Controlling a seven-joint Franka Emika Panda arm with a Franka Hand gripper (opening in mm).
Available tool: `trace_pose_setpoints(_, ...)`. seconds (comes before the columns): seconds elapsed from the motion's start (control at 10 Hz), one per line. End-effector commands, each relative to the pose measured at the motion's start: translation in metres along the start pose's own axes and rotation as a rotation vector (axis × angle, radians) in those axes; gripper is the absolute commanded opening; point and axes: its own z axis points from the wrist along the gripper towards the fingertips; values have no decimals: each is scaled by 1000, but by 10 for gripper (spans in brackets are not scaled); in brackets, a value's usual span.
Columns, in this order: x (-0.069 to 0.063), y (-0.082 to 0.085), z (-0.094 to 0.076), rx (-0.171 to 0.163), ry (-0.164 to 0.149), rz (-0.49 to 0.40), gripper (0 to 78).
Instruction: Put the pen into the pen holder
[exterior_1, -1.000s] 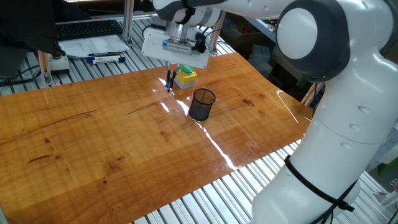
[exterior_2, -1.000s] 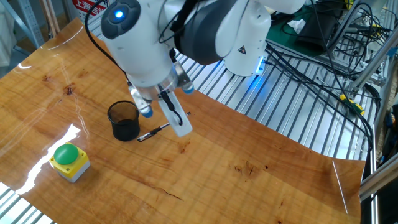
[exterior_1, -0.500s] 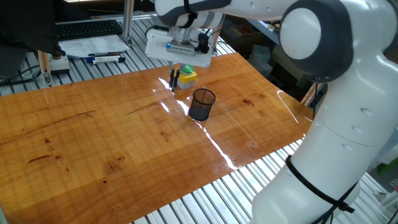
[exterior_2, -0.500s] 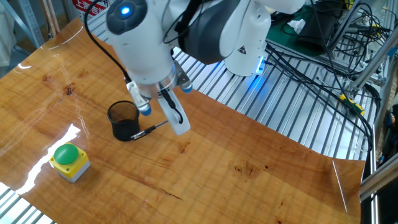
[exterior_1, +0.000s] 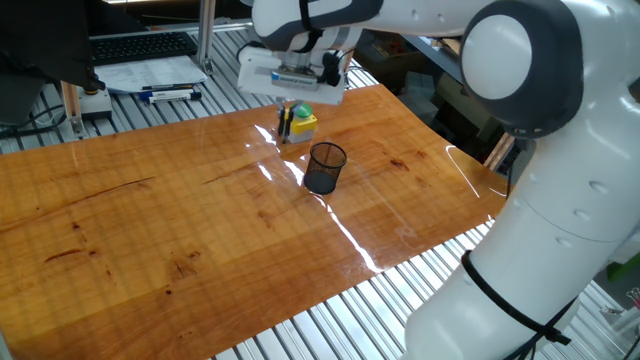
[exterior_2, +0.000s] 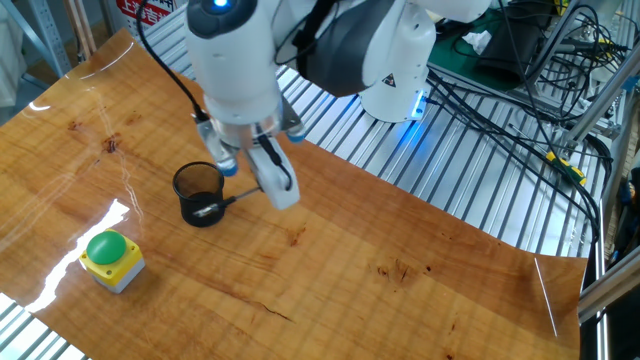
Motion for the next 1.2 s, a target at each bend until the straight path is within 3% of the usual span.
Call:
trace_pose_setpoints(0.1, -19, -13, -6, 64, -61, -43, 16)
trace_pose_setpoints(0.4, -21, -16, -4, 61, -60, -51, 16)
trace_pose_setpoints(0.6, -21, -17, -1, 43, 35, -11, 16)
trace_pose_setpoints(0.8, -19, -16, 1, -10, 163, 66, 16)
trace_pose_setpoints(0.9, -18, -15, 1, -15, 184, 81, 16)
trace_pose_setpoints(1.0, -16, -16, 2, -18, 227, 124, 16)
trace_pose_setpoints(1.2, -14, -17, 2, -54, 295, 195, 16)
